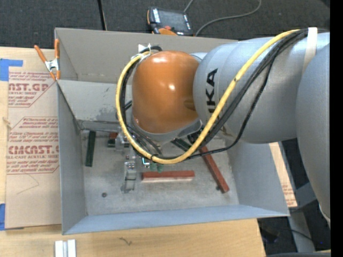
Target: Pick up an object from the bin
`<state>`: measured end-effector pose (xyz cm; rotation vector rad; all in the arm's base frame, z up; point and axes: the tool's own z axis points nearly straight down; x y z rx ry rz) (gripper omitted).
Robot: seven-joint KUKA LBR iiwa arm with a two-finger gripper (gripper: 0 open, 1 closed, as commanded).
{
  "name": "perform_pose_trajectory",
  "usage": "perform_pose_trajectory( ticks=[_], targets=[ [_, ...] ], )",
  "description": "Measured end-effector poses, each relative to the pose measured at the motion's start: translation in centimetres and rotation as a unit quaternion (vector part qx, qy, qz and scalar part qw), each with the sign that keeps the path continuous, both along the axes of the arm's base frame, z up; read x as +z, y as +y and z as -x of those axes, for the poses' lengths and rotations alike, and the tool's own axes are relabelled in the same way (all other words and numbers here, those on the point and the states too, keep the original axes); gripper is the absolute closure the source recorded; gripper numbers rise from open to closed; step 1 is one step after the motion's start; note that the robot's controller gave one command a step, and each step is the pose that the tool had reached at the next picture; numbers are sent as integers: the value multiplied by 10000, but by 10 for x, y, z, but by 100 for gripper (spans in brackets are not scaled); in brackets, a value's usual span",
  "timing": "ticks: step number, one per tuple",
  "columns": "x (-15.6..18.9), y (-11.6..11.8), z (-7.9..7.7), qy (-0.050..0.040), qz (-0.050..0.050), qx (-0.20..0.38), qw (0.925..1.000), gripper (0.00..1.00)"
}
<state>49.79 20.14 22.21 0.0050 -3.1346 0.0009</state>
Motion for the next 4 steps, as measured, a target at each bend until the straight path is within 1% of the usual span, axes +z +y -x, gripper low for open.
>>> perform_pose_trajectory(
  ticks=[1,2,3,4],
  targets=[
    [-128,-68,-54,-9,12,219,9998,0],
    [-154,-175,-2,-6,17,-137,9999,0],
    [-152,-170,-3,-29,-8,-106,9999,100],
    [-3,-167,5,-78,-6,29,10000,100]
  ],
)
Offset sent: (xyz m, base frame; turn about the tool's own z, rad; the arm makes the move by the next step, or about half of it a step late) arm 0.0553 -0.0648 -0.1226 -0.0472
